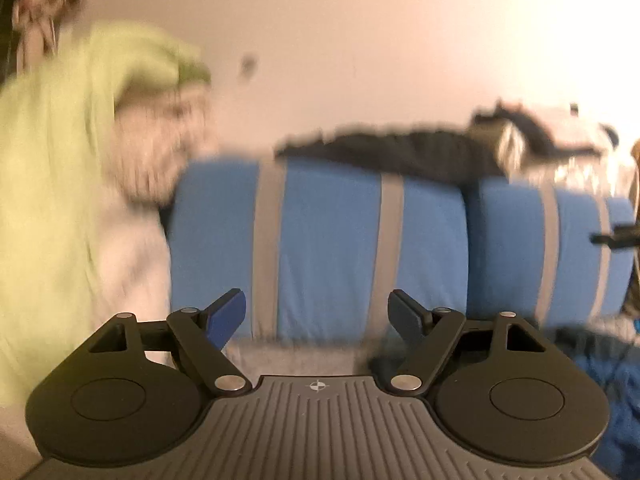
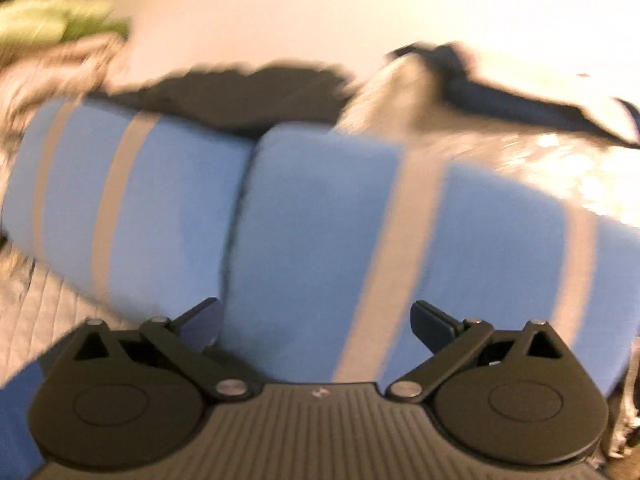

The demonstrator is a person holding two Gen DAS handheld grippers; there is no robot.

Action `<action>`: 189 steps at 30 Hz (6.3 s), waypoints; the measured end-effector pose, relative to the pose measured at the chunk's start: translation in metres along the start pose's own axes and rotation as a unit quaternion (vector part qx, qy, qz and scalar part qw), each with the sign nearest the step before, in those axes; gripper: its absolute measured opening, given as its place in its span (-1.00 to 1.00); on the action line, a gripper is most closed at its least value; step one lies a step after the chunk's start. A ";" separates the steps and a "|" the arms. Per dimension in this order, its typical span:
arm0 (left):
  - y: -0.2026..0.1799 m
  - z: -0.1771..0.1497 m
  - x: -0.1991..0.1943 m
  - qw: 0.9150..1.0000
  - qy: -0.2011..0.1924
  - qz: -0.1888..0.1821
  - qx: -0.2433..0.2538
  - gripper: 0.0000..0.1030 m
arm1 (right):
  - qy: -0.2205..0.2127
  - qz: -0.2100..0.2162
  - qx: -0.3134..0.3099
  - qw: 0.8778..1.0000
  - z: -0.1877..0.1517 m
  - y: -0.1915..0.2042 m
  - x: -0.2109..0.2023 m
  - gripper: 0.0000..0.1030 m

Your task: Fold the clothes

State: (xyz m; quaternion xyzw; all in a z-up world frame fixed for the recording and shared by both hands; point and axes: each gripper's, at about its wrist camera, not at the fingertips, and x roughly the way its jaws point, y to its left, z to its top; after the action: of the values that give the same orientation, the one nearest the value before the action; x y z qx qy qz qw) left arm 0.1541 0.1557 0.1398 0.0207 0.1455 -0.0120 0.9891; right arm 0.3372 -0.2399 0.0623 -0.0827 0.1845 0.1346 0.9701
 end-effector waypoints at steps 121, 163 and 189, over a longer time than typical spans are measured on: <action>-0.315 -0.181 0.051 0.965 0.086 -0.232 0.088 0.73 | 0.107 0.071 -0.007 0.992 -0.165 -0.042 -0.130 1.00; -0.308 -0.178 0.054 0.968 0.086 -0.227 0.055 0.73 | 0.119 0.092 -0.304 0.941 -0.251 0.011 -0.126 -0.05; -0.314 -0.128 0.090 0.911 0.225 -0.321 -0.129 0.72 | 0.084 0.034 -0.288 0.953 -0.217 0.009 -0.128 -0.77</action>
State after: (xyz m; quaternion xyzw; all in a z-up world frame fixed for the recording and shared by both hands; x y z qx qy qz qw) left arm 0.1944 -0.1540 -0.0205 -0.1527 0.3636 -0.3052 0.8668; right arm 0.1471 -0.3063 -0.0892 -0.3633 0.2209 0.2073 0.8810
